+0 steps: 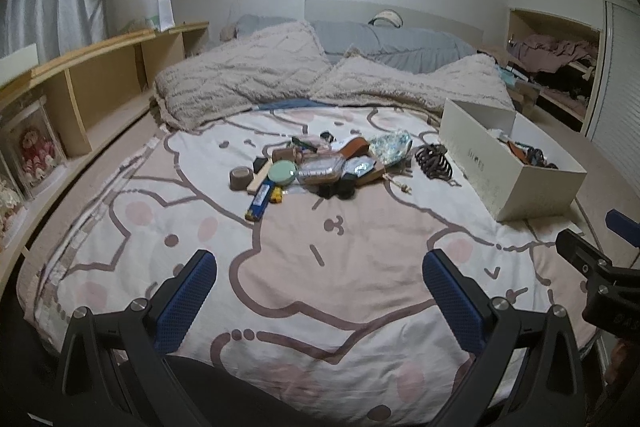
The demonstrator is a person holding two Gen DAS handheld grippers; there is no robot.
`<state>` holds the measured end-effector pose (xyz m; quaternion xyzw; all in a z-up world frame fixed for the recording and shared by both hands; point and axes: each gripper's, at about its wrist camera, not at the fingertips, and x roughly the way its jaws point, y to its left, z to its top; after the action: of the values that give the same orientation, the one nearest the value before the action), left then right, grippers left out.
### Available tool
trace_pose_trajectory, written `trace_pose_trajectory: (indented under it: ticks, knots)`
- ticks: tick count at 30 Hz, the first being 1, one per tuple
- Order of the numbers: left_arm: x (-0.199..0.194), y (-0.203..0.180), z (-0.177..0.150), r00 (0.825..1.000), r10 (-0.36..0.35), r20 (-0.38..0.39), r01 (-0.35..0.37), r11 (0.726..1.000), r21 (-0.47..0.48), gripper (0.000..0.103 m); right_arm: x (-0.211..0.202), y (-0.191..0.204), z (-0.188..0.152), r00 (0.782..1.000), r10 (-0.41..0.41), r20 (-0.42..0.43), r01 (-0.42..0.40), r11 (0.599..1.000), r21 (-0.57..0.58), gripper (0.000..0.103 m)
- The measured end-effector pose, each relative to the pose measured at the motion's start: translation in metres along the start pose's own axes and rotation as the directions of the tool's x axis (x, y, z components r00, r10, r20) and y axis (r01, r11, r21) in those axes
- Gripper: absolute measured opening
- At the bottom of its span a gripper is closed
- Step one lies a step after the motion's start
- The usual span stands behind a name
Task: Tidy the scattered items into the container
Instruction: 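Move both tools toward the scattered items on the bed, then lower the left tool onto the blue lighter and close its fingers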
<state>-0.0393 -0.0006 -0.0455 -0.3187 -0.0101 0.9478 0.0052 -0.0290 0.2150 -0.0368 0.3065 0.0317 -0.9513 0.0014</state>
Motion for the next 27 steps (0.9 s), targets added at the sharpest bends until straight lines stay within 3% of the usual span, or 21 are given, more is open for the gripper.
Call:
trace_pose_trajectory:
  ticks: [18, 27]
  knots:
    - [0.077, 0.022, -0.012, 0.984, -0.019, -0.178, -0.002, 0.993, -0.120, 0.103, 0.072, 0.008, -0.012, 0.987, 0.051, -0.150, -0.050, 0.999, 0.011, 0.103]
    - [0.114, 0.025, -0.007, 0.972, 0.019, -0.233, -0.050, 0.991, -0.124, 0.103, 0.110, 0.010, -0.017, 0.973, 0.077, -0.218, -0.074, 0.997, 0.021, 0.103]
